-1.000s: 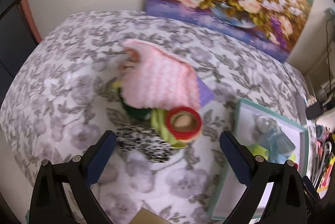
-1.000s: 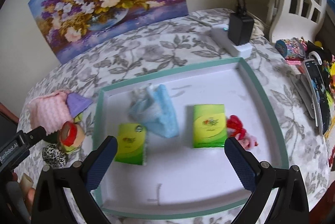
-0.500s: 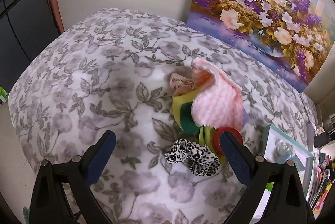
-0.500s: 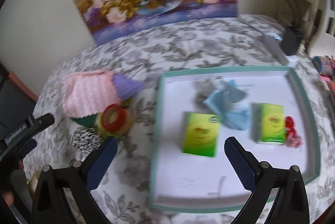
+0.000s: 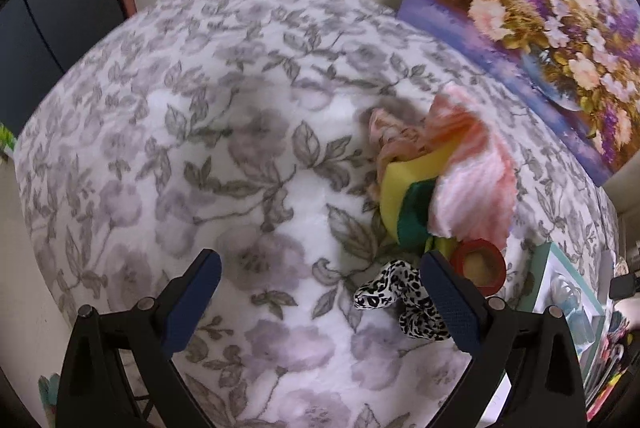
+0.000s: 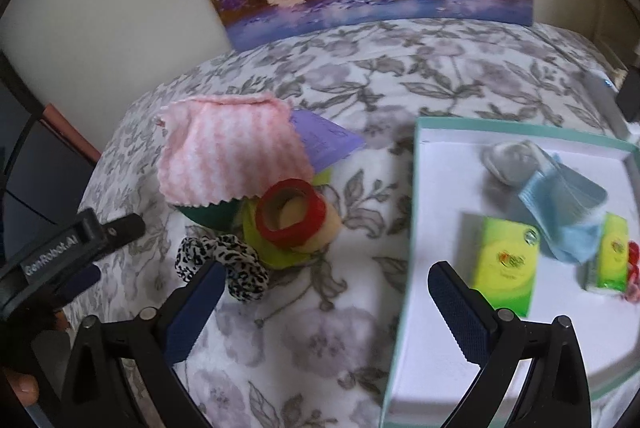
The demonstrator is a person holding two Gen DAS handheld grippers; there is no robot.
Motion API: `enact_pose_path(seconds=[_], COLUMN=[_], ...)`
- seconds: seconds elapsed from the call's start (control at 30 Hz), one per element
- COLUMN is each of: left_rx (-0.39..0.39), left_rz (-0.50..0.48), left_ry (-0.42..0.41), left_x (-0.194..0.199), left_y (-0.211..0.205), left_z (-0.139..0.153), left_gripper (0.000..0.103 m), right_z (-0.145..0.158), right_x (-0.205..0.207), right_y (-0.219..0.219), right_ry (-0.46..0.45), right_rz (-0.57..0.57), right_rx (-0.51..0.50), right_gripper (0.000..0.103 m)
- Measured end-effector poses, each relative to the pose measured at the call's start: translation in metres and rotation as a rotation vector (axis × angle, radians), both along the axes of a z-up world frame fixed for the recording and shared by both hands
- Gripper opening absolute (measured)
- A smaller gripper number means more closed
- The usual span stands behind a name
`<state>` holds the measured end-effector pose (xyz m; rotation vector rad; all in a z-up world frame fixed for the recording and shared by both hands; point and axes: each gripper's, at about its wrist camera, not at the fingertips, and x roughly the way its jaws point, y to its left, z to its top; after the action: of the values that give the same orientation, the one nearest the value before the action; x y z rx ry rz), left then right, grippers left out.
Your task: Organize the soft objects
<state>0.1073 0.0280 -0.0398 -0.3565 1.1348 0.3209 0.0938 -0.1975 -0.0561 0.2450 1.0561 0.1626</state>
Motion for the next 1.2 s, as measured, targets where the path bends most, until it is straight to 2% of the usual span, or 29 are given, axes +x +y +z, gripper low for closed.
enact_pose_path(seconds=[0.1,0.23,0.33,0.4,0.73,0.77,0.8,0.87,0.93,1.0,1.2], left_rx=[-0.037,-0.078,-0.161,-0.185,-0.218,-0.228,-0.242,-0.267,-0.276,-0.291,-0.318], left_rz=[-0.003,-0.016,-0.005,0.008,0.009,0.014,0.018,0.02,0.017,-0.002,-0.004], left_ry=[0.017,0.042,0.064,0.079,0.131,0.133,0.137,0.144,0.14,0.128,0.116], left_x=[0.005,0.016,0.021,0.023,0.034,0.035,0.036,0.036,0.035,0.036,0.037], left_y=[-0.003,-0.011,-0.013,-0.013,-0.02,-0.02,-0.02,-0.018,-0.02,-0.023,-0.028], left_z=[-0.008,-0.021,-0.032,-0.037,-0.06,-0.062,-0.065,-0.07,-0.07,-0.069,-0.071], left_gripper=[0.1,0.1,0.1,0.1,0.099,0.096,0.087,0.077,0.073,0.056,0.039], right_z=[-0.006,-0.014,-0.016,-0.018,-0.032,-0.034,-0.035,-0.038,-0.04,-0.041,-0.043], right_x=[0.007,0.015,0.019,0.022,0.036,0.037,0.038,0.041,0.044,0.046,0.048], right_y=[0.004,0.008,0.013,0.016,0.035,0.037,0.038,0.04,0.041,0.042,0.049], right_ry=[-0.005,-0.006,-0.019,-0.025,-0.035,-0.032,-0.031,-0.031,-0.029,-0.026,-0.034], right_rz=[0.007,0.025,0.049,0.063,0.134,0.14,0.144,0.149,0.155,0.16,0.184], right_rx=[-0.02,-0.033,-0.071,-0.087,-0.126,-0.129,-0.132,-0.138,-0.136,-0.131,-0.141], right_gripper=[0.095,0.092,0.089,0.087,0.081,0.081,0.081,0.079,0.079,0.079,0.071])
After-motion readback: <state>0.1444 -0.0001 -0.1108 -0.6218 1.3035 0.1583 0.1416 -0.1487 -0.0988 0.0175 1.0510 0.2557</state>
